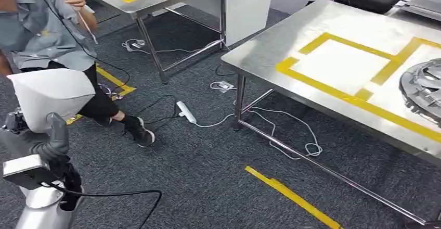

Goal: Take the parts from the cabinet and place them on the table.

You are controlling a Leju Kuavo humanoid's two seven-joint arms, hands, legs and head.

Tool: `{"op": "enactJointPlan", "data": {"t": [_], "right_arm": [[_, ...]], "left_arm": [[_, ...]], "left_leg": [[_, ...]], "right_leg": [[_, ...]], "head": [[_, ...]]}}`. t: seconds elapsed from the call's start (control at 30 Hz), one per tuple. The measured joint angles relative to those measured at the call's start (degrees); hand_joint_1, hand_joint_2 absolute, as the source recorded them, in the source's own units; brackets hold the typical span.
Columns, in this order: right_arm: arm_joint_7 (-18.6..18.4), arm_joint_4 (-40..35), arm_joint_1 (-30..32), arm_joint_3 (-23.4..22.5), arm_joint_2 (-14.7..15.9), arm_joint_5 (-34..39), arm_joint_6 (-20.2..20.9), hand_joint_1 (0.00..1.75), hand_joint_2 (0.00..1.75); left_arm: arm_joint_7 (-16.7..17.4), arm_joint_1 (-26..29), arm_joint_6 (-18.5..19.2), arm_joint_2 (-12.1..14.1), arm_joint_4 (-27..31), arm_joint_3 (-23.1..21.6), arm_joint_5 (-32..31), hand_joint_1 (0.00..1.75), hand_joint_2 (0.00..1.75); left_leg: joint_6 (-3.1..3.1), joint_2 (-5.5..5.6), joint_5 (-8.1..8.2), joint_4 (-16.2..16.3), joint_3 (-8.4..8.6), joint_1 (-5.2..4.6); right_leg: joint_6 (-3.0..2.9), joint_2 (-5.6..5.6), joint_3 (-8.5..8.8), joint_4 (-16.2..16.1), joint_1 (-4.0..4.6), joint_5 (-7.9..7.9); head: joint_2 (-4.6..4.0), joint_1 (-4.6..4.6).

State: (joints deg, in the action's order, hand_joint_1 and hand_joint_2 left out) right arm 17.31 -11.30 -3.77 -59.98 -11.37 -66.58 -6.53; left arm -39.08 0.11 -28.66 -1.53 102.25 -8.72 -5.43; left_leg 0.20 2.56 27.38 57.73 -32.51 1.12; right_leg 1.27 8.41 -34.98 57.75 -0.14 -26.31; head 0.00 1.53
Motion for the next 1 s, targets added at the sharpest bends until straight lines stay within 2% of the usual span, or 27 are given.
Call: {"op": "enactJointPlan", "data": {"t": [0.03, 0.07, 0.1, 0.13, 0.17, 0.2, 0.23, 0.27, 0.3, 0.33, 0.37, 0.4, 0.5, 0.53, 0.57, 0.6, 0.63, 0.67, 0.7, 0.73, 0.77, 0.8, 0.83, 0.87, 0.9, 0.97, 1.0], "right_arm": [[-0.1, 0.0, 0.1, 0.0, 0.0, -0.1, 0.0, 0.00, 1.75], [-0.2, 0.0, 0.0, 0.0, 0.0, -0.1, 0.1, 0.00, 1.75], [-0.2, 0.0, -0.1, 0.0, 0.0, -0.1, 0.1, 0.00, 1.75], [-0.3, 0.0, -0.3, 0.0, 0.0, -0.1, 0.2, 0.00, 1.75], [-0.3, 0.0, -0.2, 0.0, 0.0, -0.1, 0.2, 0.00, 1.75], [-0.3, 0.0, -0.2, 0.0, 0.0, 0.0, 0.2, 0.00, 1.75], [-0.3, 0.0, -0.2, 0.0, 0.1, -0.1, 0.2, 0.00, 1.75], [-0.4, 0.0, -0.2, 0.0, 0.1, -0.1, 0.2, 0.00, 1.75], [-0.5, 0.0, -0.1, 0.0, 0.1, -0.1, 0.2, 0.00, 1.75], [-0.6, 0.0, -0.1, 0.0, 0.1, -0.1, 0.2, 0.00, 1.75], [-0.7, 0.0, -0.2, 0.0, 0.1, -0.1, 0.1, 0.00, 1.75], [-0.7, 0.0, -0.3, 0.0, 0.1, -0.1, 0.1, 0.00, 1.75], [-0.7, 0.0, 0.0, 0.0, 0.1, -0.1, 0.1, 0.00, 1.75], [-0.7, 0.0, 0.1, 0.0, 0.1, -0.1, 0.1, 0.00, 1.75], [-0.7, 0.0, 0.0, 0.0, 0.1, -0.1, 0.1, 0.00, 1.75], [-0.7, 0.0, -0.1, 0.0, 0.1, 0.0, 0.1, 0.00, 1.75], [-0.7, 0.0, -0.2, 0.0, 0.1, -0.1, 0.1, 0.00, 1.75], [-0.7, 0.0, -0.2, 0.0, 0.1, -0.2, 0.1, 0.00, 1.75], [-0.7, 0.0, -0.1, 0.0, 0.1, -0.2, 0.1, 0.00, 1.75], [-0.7, 0.0, 0.0, 0.0, 0.1, -0.2, 0.1, 0.00, 1.75], [-0.7, 0.0, 0.0, 0.0, 0.1, -0.2, 0.1, 0.00, 1.75], [-0.7, 0.0, 0.0, 0.0, 0.1, -0.2, 0.1, 0.00, 1.75], [-0.7, 0.0, 0.0, 0.0, 0.1, -0.2, 0.1, 0.00, 1.75], [-0.7, 0.0, -0.1, 0.0, 0.0, -0.2, 0.1, 0.00, 1.75], [-0.7, 0.0, -0.2, 0.0, 0.0, -0.2, 0.1, 0.00, 1.75], [-0.7, 0.0, 0.0, 0.0, 0.0, -0.2, 0.1, 0.00, 1.75], [-0.7, 0.0, 0.2, 0.0, 0.0, -0.2, 0.1, 0.00, 1.75]], "left_arm": [[0.6, -0.1, -0.8, 0.3, 0.0, 0.2, -1.2, 1.75, 1.75], [0.8, 0.0, -1.0, 0.7, 0.1, 0.8, -1.4, 1.75, 1.75], [0.8, 0.2, -0.8, 1.0, 0.2, 1.4, -1.3, 1.75, 1.75], [0.8, 0.5, -0.6, 1.3, 0.2, 2.1, -1.2, 1.75, 1.75], [0.8, 0.6, -0.5, 1.7, 0.2, 2.7, -1.2, 1.75, 1.75], [0.8, 0.7, -0.5, 1.8, 0.2, 2.9, -1.2, 1.75, 1.75], [0.8, 0.8, -0.3, 1.9, 0.2, 3.1, -1.2, 1.75, 1.75], [0.8, 0.9, -0.3, 1.9, 0.2, 3.3, -1.2, 1.75, 1.75], [0.8, 1.0, -0.3, 1.9, 0.2, 3.5, -1.2, 1.75, 1.75], [0.8, 1.1, -0.3, 1.9, 0.3, 3.6, -1.2, 1.75, 1.75], [0.8, 1.2, -0.3, 1.9, 0.3, 3.7, -1.2, 1.75, 1.75], [0.8, 1.2, -0.3, 2.1, 0.4, 3.9, -1.2, 1.75, 1.75], [0.8, 1.2, -0.3, 2.1, 0.5, 4.0, -1.2, 1.75, 1.75], [0.8, 1.2, -0.3, 2.1, 0.6, 4.0, -1.2, 1.75, 1.75], [0.8, 1.2, -0.3, 2.1, 0.6, 4.1, -1.2, 1.75, 1.75], [0.8, 1.3, -0.3, 2.2, 0.6, 4.3, -1.2, 1.75, 1.75], [0.8, 1.5, -0.3, 2.3, 0.6, 4.5, -1.2, 1.75, 1.75], [0.8, 1.8, -0.3, 2.3, 0.6, 4.6, -1.2, 1.75, 1.75], [0.8, 2.0, -0.3, 2.3, 0.6, 4.8, -1.2, 1.75, 1.75], [0.8, 2.0, -0.3, 2.3, 0.6, 4.9, -1.2, 1.75, 1.75], [0.8, 2.0, -0.3, 2.3, 0.6, 5.0, -1.2, 1.75, 1.75], [0.8, 2.0, -0.3, 2.3, 0.6, 5.0, -1.2, 1.75, 1.75], [0.8, 2.0, -0.3, 2.3, 0.6, 5.0, -1.2, 1.75, 1.75], [0.7, 2.0, -0.3, 2.3, 0.6, 5.1, -1.2, 1.75, 1.75], [0.7, 2.1, -0.3, 2.3, 0.6, 5.2, -1.2, 1.75, 1.75], [0.7, 2.0, -0.3, 2.3, 0.7, 5.2, -1.2, 1.75, 1.75], [0.7, 1.9, -0.3, 2.3, 0.7, 5.2, -1.2, 1.75, 1.75]], "left_leg": [[0.38, -1.02, -0.25, -0.5, 0.29, 0.13], [0.78, -1.60, -0.17, -0.5, 0.36, 0.09], [0.85, -2.46, -0.12, -0.5, 0.34, -0.01], [0.96, -3.51, -0.03, -0.5, 0.35, -0.13], [0.98, -4.35, 0.05, -0.5, 0.34, -0.18], [0.99, -5.08, 0.14, -0.5, 0.38, -0.18], [0.88, -5.81, 0.26, -0.5, 0.50, -0.17], [0.75, -6.50, 0.40, -0.5, 0.71, -0.17], [0.56, -7.16, 0.63, -0.5, 1.06, -0.16], [0.29, -7.80, 0.87, -0.5, 1.49, -0.17], [-0.07, -8.31, 1.11, -0.5, 1.70, -0.50], [-0.40, -8.78, 1.28, -0.3, 1.70, -0.65], [-1.25, -10.49, 1.40, -0.5, 2.31, -0.54], [-1.76, -9.91, 2.07, -0.2, 2.38, -0.20], [-1.92, -6.76, 3.37, 1.4, 1.91, -0.08], [-1.97, -4.58, 5.48, 4.9, 0.36, -0.01], [-2.07, -3.49, 7.85, 9.9, -1.99, 0.00], [-2.13, -3.13, 9.69, 14.7, -4.48, -0.04], [-2.07, -3.06, 10.13, 17.5, -6.10, -0.06], [-1.91, -3.01, 8.85, 17.3, -6.39, -0.07], [-1.70, -2.92, 6.53, 15.0, -5.62, -0.07], [-1.43, -2.51, 3.59, 10.8, -3.93, -0.07], [-1.15, -1.23, 0.56, 5.4, -1.64, -0.06], [-0.80, 1.75, -0.42, 1.8, -0.23, 0.07], [-0.65, 3.08, 0.06, 0.5, 0.28, 0.34], [-0.57, 2.14, 0.51, 0.3, 0.25, -0.08], [-0.30, 1.55, 0.44, 0.1, 0.34, -0.17]], "right_leg": [[0.02, -2.42, -0.13, 0.6, 0.07, -0.36], [0.16, -5.34, -1.09, 2.6, 0.32, -1.73], [0.45, -7.02, -3.24, 6.9, 0.16, -4.08], [0.62, -7.66, -5.86, 12.2, -0.04, -6.52], [0.83, -7.90, -7.94, 16.3, -0.13, -8.04], [1.01, -7.99, -8.88, 18.3, -0.23, -8.22], [1.14, -8.12, -8.35, 17.3, -0.33, -7.05], [1.15, -8.41, -6.37, 13.7, -0.43, -4.81], [1.02, -9.21, -3.24, 8.1, -0.43, -2.18], [0.81, -11.13, 0.03, 2.4, -0.38, -0.06], [0.57, -13.29, 1.30, 0.3, 0.39, -1.31], [-0.07, -12.36, 1.55, 0.1, 0.23, -0.84], [-0.89, -10.38, 1.14, 0.2, 0.46, -0.90], [-1.39, -9.65, 1.64, -0.3, -0.12, -0.55], [-1.57, -9.08, 1.67, -0.3, -0.14, -0.48], [-1.84, -8.46, 1.66, -0.3, -0.15, -0.47], [-1.97, -7.61, 1.66, -0.3, -0.14, -0.49], [-2.01, -6.77, 1.66, -0.3, -0.05, -0.51], [-2.01, -5.92, 1.68, -0.2, 0.04, -0.51], [-2.01, -5.00, 1.80, -0.2, 0.12, -0.51], [-2.00, -4.17, 1.90, -0.2, 0.16, -0.51], [-1.99, -3.28, 2.02, -0.2, 0.18, -0.51], [-1.93, -2.46, 2.20, -0.1, 0.17, -0.54], [-1.87, -1.89, 2.07, -0.1, 0.00, -0.52], [-1.43, -1.00, 1.59, 0.2, 0.24, -0.50], [-0.52, 0.23, 0.86, 0.0, -0.44, -0.18], [-0.10, 0.85, 0.81, -0.3, -0.49, -0.01]], "head": [[0.00, 0.13], [0.00, -0.78], [0.00, -1.09], [0.00, -0.94], [0.00, -1.00], [0.00, -1.05], [0.00, -1.05], [0.00, -1.05], [0.00, -1.05], [0.00, -1.07], [0.00, -1.09], [0.00, -0.96], [0.00, -1.05], [0.00, -0.98], [0.00, -0.65], [0.00, -0.46], [0.00, -0.22], [0.00, -0.09], [0.00, -0.13], [0.00, -0.15], [0.00, -0.13], [0.00, -0.17], [0.00, -0.11], [0.00, -0.20], [0.00, -0.28], [0.00, -0.15], [0.00, -0.13]]}}
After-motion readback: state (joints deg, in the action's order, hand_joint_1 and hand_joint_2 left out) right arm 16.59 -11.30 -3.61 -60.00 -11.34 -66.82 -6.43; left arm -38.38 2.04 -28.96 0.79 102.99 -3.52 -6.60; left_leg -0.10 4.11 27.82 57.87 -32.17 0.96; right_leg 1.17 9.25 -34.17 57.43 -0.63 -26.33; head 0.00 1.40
